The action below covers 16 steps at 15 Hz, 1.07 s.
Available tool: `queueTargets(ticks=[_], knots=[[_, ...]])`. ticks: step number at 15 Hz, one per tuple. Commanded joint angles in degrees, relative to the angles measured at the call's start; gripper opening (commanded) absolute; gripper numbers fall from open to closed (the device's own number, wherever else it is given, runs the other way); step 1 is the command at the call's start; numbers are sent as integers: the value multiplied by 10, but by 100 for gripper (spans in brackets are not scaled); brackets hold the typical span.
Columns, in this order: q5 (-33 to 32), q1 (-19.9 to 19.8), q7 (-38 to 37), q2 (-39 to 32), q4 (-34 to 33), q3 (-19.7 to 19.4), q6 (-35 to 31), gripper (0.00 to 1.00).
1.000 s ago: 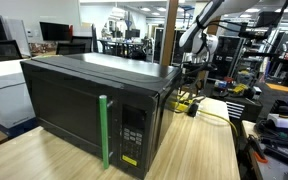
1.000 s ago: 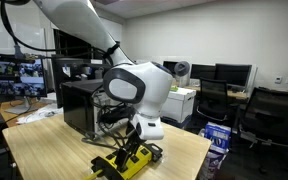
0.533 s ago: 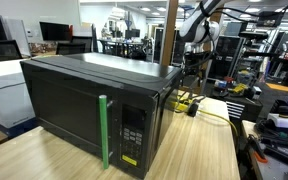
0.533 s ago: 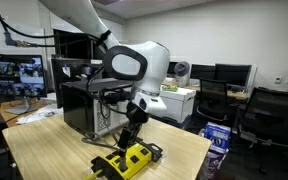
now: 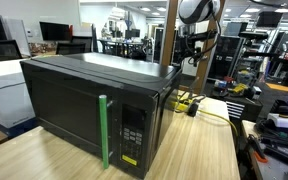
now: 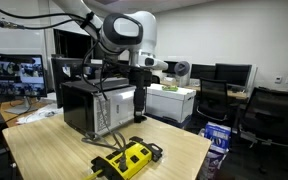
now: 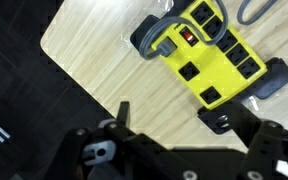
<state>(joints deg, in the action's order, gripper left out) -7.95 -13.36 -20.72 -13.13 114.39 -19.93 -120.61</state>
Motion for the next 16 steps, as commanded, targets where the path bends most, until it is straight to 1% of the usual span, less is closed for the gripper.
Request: queueTargets(ticks=[1, 2, 4, 6, 7, 9, 10, 11, 13, 14, 16], knots=[[-39, 21, 46, 73, 33, 28, 22, 100], [-45, 27, 58, 89, 38, 39, 28, 100], [-56, 44, 82, 145, 68, 67, 38, 100], [-53, 52, 115, 190, 91, 87, 48, 100], [-49, 56, 143, 222, 108, 98, 58, 100], [-41, 60, 197, 263, 127, 109, 76, 100], [-37, 66, 243, 303, 146, 114, 88, 100], [-36, 69, 282, 310, 154, 114, 88, 100], [-34, 78, 331, 315, 164, 116, 84, 100], [-39, 68, 282, 297, 142, 118, 84, 100], [-39, 69, 286, 299, 144, 119, 84, 100]])
